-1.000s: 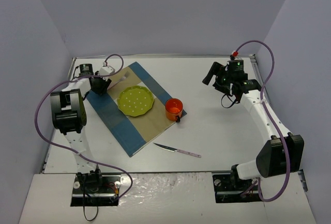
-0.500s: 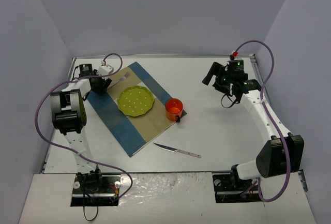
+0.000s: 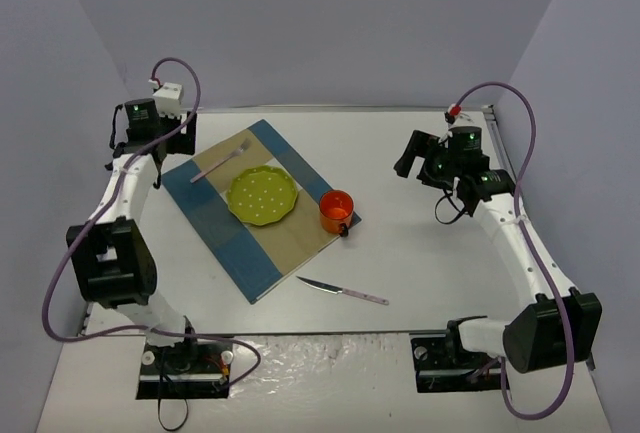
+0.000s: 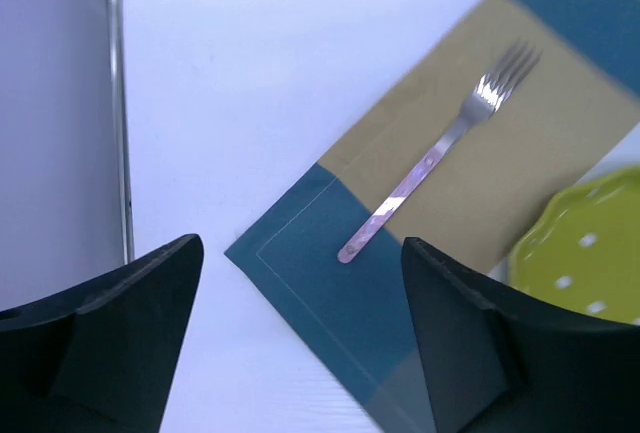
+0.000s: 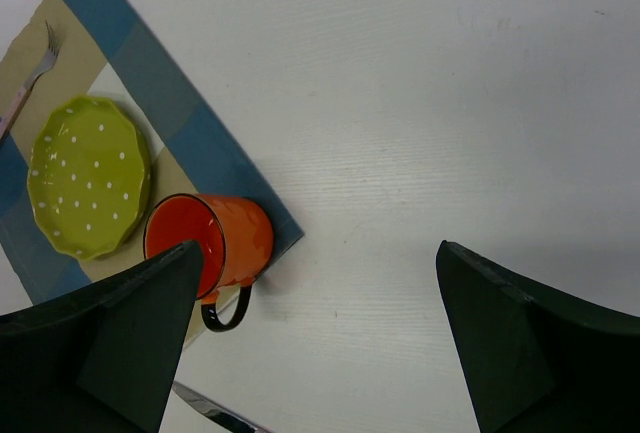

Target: Set the dinner table for one person

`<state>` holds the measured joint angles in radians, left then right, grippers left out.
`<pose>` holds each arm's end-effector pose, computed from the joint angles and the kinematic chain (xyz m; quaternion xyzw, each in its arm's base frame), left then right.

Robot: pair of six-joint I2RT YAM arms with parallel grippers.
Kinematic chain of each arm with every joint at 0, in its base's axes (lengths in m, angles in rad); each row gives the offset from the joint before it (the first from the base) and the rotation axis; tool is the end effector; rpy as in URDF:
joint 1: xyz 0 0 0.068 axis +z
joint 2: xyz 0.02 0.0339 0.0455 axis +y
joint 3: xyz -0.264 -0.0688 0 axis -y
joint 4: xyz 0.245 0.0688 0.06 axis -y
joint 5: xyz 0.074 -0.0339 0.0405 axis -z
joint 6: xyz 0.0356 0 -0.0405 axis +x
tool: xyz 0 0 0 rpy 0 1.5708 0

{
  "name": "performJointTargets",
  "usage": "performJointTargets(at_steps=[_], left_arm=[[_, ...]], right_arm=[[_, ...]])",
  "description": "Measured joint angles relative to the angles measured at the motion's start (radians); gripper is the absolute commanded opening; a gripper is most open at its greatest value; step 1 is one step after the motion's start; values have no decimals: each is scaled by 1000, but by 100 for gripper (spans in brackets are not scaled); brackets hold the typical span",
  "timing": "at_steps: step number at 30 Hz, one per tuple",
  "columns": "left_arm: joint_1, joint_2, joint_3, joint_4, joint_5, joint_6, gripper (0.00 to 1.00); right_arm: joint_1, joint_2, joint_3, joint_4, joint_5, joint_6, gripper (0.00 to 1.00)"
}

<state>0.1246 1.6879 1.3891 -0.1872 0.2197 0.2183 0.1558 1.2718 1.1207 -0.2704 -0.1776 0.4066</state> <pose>0.3967 0.0419 0.3101 0.0964 0.8477 -0.0050 0.5216 0.2884 0.0517 0.3436 0.0567 0.8355 0.2218 0.4995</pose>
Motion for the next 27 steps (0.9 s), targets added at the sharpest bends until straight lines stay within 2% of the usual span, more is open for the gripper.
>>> performJointTargets(at_steps=[5,8,12,15,21,27], left_arm=[[-83,-236,-65,-63,-119,-332,97],[-203,-364,-118,-132,-203,-509,97],[-353,-453,-183,-249,-263,-656,97],[-406,-488,-227,-364,-295,-737,97],[-407,-548,-243,-545,-365,-796,97],[-407,-611,-243,-624,-379,-798,97]], right_arm=[[0,-95,-72,0,-20,-47,92],[1,-145,-105,-5,-37,-84,89],[31,-172,-121,-24,-55,-132,87],[172,-161,-123,-45,-22,-171,85],[505,-84,-133,-64,28,-199,79],[728,27,-150,-97,64,-157,77]])
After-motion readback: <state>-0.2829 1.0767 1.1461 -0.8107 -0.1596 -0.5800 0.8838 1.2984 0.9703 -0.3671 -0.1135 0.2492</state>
